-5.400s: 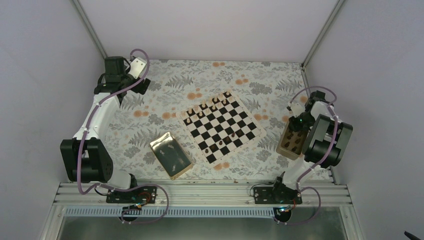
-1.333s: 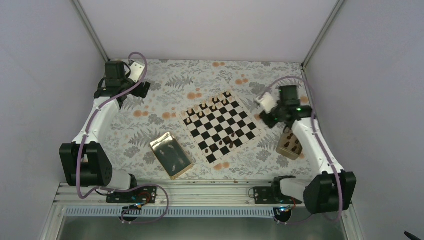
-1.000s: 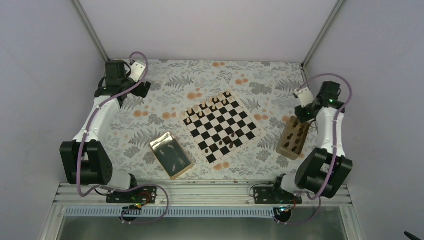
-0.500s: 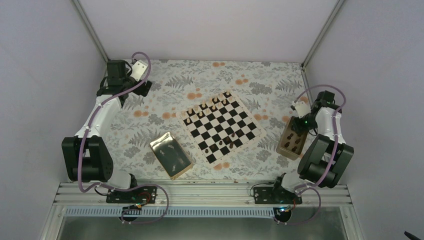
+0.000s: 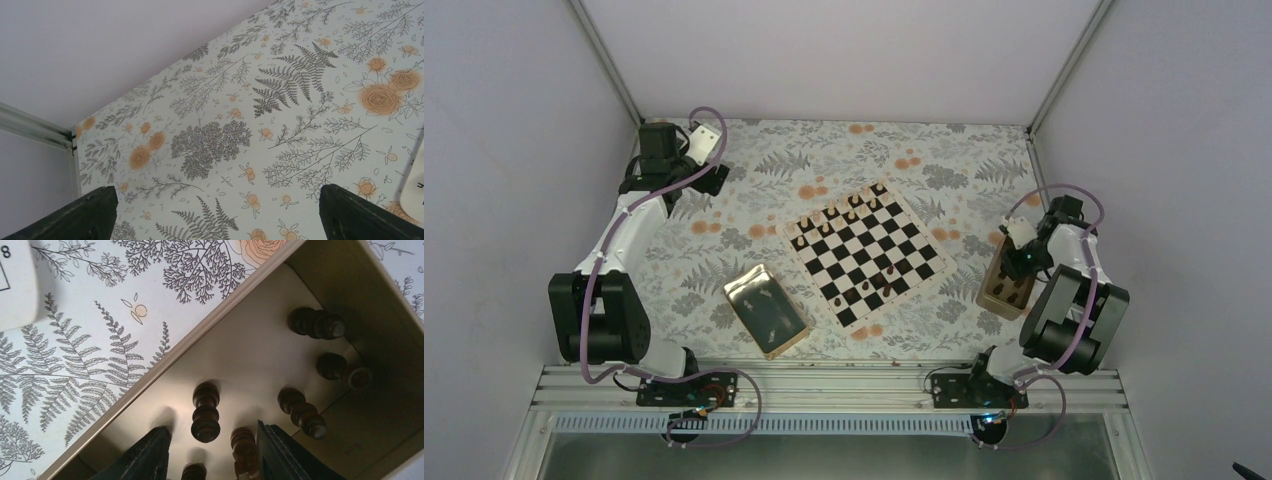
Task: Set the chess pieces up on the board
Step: Pick up the chess piece from the storage box.
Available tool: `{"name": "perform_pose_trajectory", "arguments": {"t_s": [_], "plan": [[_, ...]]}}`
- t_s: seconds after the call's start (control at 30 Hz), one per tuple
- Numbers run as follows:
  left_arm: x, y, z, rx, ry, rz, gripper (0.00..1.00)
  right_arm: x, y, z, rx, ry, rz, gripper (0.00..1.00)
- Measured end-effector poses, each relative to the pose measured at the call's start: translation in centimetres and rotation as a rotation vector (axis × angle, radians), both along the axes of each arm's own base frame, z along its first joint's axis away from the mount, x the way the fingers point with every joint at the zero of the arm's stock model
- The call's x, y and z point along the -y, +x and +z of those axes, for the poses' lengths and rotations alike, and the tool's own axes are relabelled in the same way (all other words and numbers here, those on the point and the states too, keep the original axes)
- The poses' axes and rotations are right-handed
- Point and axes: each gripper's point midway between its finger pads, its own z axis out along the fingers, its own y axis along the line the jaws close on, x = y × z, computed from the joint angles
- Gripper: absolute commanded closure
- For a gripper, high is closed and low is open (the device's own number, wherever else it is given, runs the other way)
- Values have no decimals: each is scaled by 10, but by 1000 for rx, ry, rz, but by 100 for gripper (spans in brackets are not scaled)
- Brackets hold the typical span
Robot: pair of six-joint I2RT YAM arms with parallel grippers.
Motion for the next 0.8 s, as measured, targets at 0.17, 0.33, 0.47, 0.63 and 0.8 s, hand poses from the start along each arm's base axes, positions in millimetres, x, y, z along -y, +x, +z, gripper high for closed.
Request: {"name": "perform_pose_trajectory", "arguments": {"t_s": [0.17,0.33,0.47,0.63,0.8], "plan": [[0,0,0,-1,-4,0,0,1,3,-7,3,-2,0,53],[0,0,0,-1,-4,1,0,2,5,-13,-3,2,0,54],[0,0,0,-1,-4,1,0,3,6,-17,-9,6,0,57],[0,0,0,-2,-4,0,0,3,7,-23,-20,11,1,67],[0,-1,-1,-5,-4,0,0,3,7,-26,-25,14,3,80]]}}
